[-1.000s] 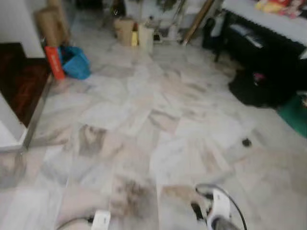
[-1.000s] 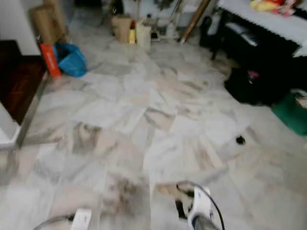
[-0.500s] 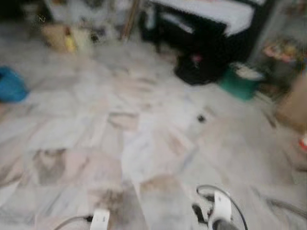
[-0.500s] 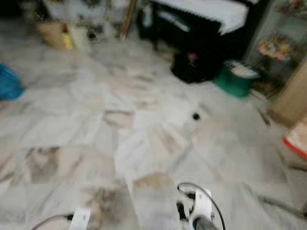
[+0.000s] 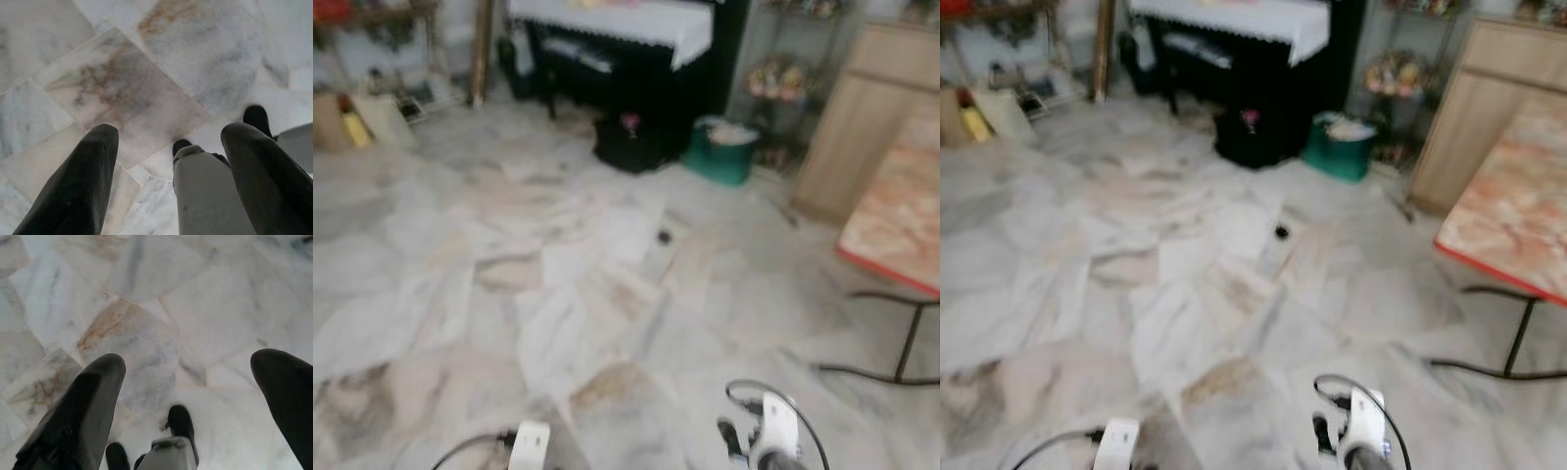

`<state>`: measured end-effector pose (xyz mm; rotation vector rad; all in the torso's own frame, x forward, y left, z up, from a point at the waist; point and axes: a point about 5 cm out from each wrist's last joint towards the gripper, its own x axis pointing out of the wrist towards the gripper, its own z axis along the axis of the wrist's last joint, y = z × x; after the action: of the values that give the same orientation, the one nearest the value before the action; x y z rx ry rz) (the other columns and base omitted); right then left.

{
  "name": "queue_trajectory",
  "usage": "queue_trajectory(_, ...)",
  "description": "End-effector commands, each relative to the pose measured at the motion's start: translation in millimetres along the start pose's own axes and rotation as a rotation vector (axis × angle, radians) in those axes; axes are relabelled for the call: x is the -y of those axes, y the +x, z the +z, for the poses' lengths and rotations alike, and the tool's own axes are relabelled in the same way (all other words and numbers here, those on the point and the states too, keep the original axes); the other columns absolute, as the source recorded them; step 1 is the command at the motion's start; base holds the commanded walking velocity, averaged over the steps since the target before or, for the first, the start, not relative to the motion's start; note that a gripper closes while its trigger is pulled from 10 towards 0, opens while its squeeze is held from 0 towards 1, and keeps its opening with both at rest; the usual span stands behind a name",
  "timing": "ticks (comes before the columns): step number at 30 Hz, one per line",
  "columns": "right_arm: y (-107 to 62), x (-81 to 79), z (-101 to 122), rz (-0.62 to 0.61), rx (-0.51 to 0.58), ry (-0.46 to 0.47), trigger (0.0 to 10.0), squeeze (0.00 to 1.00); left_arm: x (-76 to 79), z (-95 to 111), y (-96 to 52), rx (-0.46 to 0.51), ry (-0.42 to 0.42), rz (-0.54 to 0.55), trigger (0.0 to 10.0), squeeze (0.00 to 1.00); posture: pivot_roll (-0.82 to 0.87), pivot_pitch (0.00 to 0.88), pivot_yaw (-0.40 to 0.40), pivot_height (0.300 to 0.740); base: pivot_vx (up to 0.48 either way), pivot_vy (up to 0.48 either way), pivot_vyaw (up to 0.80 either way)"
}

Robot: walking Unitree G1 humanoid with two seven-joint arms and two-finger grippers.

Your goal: Hang hanger

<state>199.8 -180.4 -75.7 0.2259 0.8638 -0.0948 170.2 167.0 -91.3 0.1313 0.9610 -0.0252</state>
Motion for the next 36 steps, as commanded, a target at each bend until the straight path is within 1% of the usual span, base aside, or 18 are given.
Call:
queue_trajectory(1, -0.9, 6.3, -0.1, -0.021, -0.003, 0.003, 10.0, 0.0, 1.7, 0.3, 0.2, -0.005, 0.006, 0.001, 10.0, 0.0, 0.01, 0.0, 0.019, 0.74, 0.0, 0.0, -0.79)
queue_trajectory(11, -0.5, 5.2, 1.2, -0.014, -0.002, 0.004, 10.0, 0.0, 0.8, 1.2, 0.5, -0.008, 0.005, 0.005, 10.0, 0.0, 0.02, 0.0, 0.023, 0.74, 0.0, 0.0, -0.79)
queue_trajectory(12, -0.4, 4.7, 1.1, -0.013, -0.002, 0.004, 10.0, 0.0, -5.4, 8.4, 1.8, 0.013, 0.004, 0.011, 10.0, 0.0, 0.02, 0.0, 0.025, 0.74, 0.0, 0.0, -0.79)
queue_trajectory(13, -0.3, 3.6, 1.0, -0.012, -0.002, 0.005, 10.0, 0.0, -26.5, 32.8, 4.3, 0.079, 0.005, 0.028, 10.0, 0.0, 0.02, 0.0, 0.028, 0.74, 0.0, 0.0, -0.79)
queue_trajectory(14, -0.2, 3.1, 0.9, -0.011, -0.001, 0.008, 10.0, 0.0, -33.1, 40.2, 4.6, 0.098, 0.007, 0.033, 10.0, 0.0, 0.02, 0.0, 0.03, 0.74, 0.0, 0.0, -0.79)
queue_trajectory(15, -0.2, 2.7, 0.8, -0.012, 0.0, 0.011, 10.0, 0.0, -37.4, 41.5, 4.4, 0.097, 0.008, 0.037, 10.0, 0.0, 0.02, 0.0, 0.03, 0.74, 0.0, 0.0, -0.79)
queue_trajectory(18, 0.0, 2.1, 0.8, -0.012, -0.002, 0.011, 10.0, 0.0, -45.9, 28.9, 2.6, 0.049, -0.006, 0.055, 10.0, 0.0, 0.02, 0.0, 0.027, 0.74, 0.0, 0.0, -0.79)
queue_trajectory(24, -0.1, 3.5, 1.1, -0.017, -0.002, 0.012, 10.0, 0.0, -47.2, 22.1, 1.7, 0.026, -0.011, 0.055, 10.0, 0.0, 0.01, 0.0, 0.025, 0.74, 0.0, 0.0, -0.78)
queue_trajectory(26, -0.2, 3.8, 1.2, -0.017, -0.002, 0.011, 10.0, 0.0, -47.1, 21.8, 1.6, 0.025, -0.01, 0.054, 10.0, 0.0, 0.01, 0.0, 0.024, 0.74, 0.0, 0.0, -0.79)
queue_trajectory(29, -0.3, 4.5, 1.2, -0.018, -0.002, 0.01, 10.0, 0.0, -46.1, 22.6, 1.9, 0.026, -0.031, 0.052, 10.0, 0.0, 0.0, 0.0, 0.021, 0.74, 0.0, 0.0, -0.78)
queue_trajectory(36, -0.5, 5.3, 1.5, -0.017, 0.002, 0.0, 10.0, 0.0, -47.3, 26.2, 2.1, 0.045, -0.033, 0.074, 10.0, 0.0, 0.0, 0.0, 0.016, 0.74, 0.0, 0.0, 0.0)
